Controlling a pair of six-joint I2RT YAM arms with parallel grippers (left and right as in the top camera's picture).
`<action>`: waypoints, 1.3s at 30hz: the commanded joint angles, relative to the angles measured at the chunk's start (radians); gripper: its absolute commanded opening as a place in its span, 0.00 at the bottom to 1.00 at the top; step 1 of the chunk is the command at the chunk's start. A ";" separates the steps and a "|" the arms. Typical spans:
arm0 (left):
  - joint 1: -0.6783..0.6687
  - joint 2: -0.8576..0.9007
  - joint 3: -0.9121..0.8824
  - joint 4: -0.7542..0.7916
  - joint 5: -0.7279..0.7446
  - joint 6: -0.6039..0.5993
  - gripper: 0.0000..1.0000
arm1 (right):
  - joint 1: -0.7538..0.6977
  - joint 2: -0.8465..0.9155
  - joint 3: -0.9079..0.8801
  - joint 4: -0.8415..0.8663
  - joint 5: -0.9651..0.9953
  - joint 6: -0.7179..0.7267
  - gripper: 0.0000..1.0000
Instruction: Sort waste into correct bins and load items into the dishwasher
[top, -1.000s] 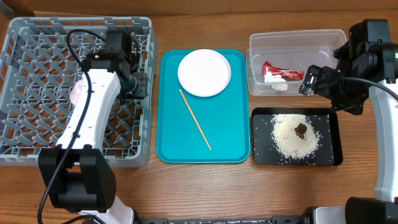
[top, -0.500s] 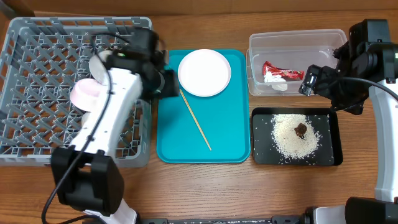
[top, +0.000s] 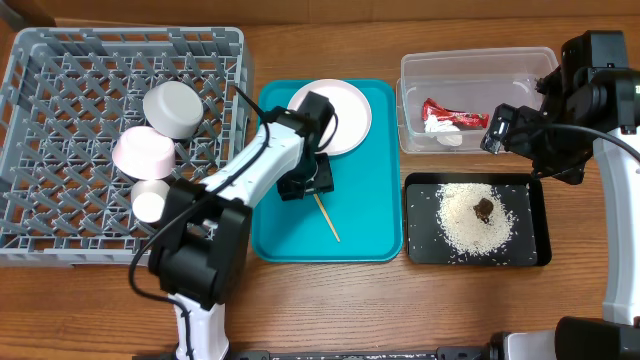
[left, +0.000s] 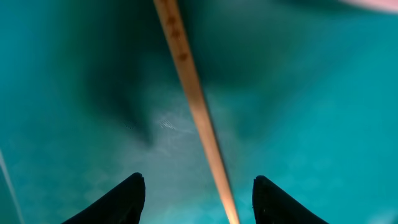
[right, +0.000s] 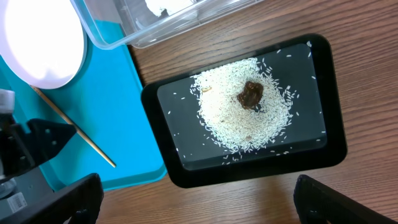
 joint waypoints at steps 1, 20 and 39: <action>-0.001 0.049 -0.008 0.005 -0.037 -0.040 0.58 | 0.000 -0.002 0.006 0.005 0.002 0.000 1.00; 0.060 0.051 0.043 -0.105 0.024 -0.099 0.04 | 0.000 -0.002 0.006 0.005 0.002 0.000 1.00; 0.275 -0.271 0.227 -0.156 -0.146 0.401 0.04 | 0.000 -0.002 0.006 0.003 0.002 0.000 1.00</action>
